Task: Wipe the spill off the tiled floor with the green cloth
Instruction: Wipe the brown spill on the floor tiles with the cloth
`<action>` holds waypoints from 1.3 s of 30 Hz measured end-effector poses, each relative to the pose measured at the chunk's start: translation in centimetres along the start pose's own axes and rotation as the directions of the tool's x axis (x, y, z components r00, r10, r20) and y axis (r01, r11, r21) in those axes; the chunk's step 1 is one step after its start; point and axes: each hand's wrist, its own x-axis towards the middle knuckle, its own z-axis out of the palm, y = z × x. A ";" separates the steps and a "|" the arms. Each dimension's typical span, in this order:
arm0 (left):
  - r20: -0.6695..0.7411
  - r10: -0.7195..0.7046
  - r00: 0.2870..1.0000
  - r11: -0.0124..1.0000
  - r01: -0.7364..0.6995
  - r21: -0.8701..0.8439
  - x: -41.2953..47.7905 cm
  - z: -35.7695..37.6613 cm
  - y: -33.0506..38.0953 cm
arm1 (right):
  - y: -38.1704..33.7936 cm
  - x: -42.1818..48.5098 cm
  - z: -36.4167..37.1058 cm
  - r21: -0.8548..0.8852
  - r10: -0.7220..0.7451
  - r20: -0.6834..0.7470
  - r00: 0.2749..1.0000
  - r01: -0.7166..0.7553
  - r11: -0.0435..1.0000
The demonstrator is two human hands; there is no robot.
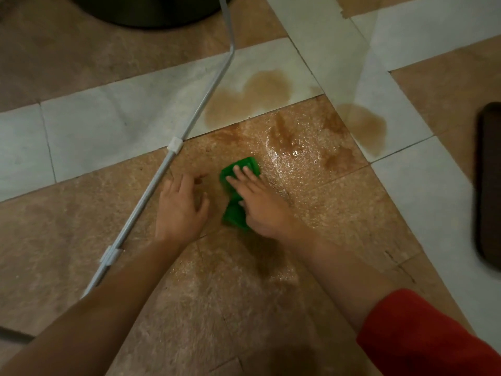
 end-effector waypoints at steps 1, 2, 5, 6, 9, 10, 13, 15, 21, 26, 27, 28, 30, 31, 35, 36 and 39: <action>0.016 0.020 1.000 1.000 -0.020 0.018 -0.1 0.1 0.2 | 0.9 -0.1 -0.5 0.028 0.064 -0.033 0.997 -0.063 0.998; 0.031 0.039 0.999 0.998 -0.040 0.042 -0.1 0.0 0.4 | 1.5 0.0 -0.9 0.055 0.118 -0.062 0.991 -0.115 0.992; 0.049 0.069 0.996 0.995 -0.072 0.070 0.1 -0.2 0.9 | 1.4 0.0 -1.3 0.048 0.185 -0.110 0.977 -0.181 0.982; 0.043 0.069 0.997 0.995 -0.071 0.068 0.1 -0.2 1.1 | 1.0 -0.3 -1.2 0.037 0.171 -0.110 0.979 -0.168 0.985; 0.045 0.062 0.997 0.996 -0.065 0.066 0.3 -0.2 1.7 | -0.1 -2.5 0.2 0.038 0.038 -0.051 0.998 -0.036 0.999; 0.053 0.060 0.997 0.995 -0.064 0.072 0.3 -0.2 1.8 | -0.1 -3.2 0.6 0.050 -0.004 -0.026 1.000 0.005 0.999; 0.056 0.083 0.995 0.993 -0.087 0.083 0.0 -0.1 2.4 | 1.3 -3.8 0.2 0.093 0.033 -0.031 0.999 -0.030 0.995; 0.052 0.119 0.992 0.988 -0.123 0.090 -0.3 -0.1 2.5 | 2.3 -3.4 -0.4 0.147 0.164 -0.087 0.983 -0.150 0.978; 0.055 0.104 0.993 0.989 -0.109 0.102 -0.7 -0.2 2.5 | 1.2 -3.5 -0.5 0.062 0.247 -0.076 0.966 -0.243 0.968; 0.095 0.163 0.982 0.976 -0.175 0.132 -1.1 0.5 3.5 | 1.2 -5.3 0.5 -0.008 0.128 0.027 0.991 -0.128 0.992; 0.088 0.179 0.980 0.975 -0.189 0.119 -1.1 0.6 3.8 | 1.7 -5.2 0.2 -0.011 0.159 0.038 0.987 -0.159 0.987; 0.084 0.190 0.978 0.974 -0.198 0.107 -1.2 0.6 4.0 | 2.2 -5.1 -0.4 -0.007 0.217 0.037 0.976 -0.217 0.976; 0.083 0.200 0.976 0.973 -0.208 0.098 -1.0 0.5 4.4 | 3.4 -4.8 -1.8 0.018 0.352 0.016 0.936 -0.352 0.936; 0.085 0.198 0.976 0.974 -0.206 0.096 -0.7 0.5 4.5 | 3.9 -4.8 -2.5 0.028 0.396 0.017 0.918 -0.396 0.918; 0.097 0.160 0.982 0.985 -0.165 0.048 0.2 0.9 5.3 | 4.7 -5.3 -3.2 -0.037 0.374 0.077 0.924 -0.372 0.927; 0.095 0.153 0.984 0.987 -0.157 0.040 0.3 1.2 5.6 | 4.6 -5.6 -3.0 -0.068 0.336 0.101 0.936 -0.331 0.941; 0.097 0.143 0.985 0.989 -0.146 0.026 0.4 2.1 6.7 | 4.6 -6.7 -2.0 -0.135 0.235 0.159 0.959 -0.215 0.967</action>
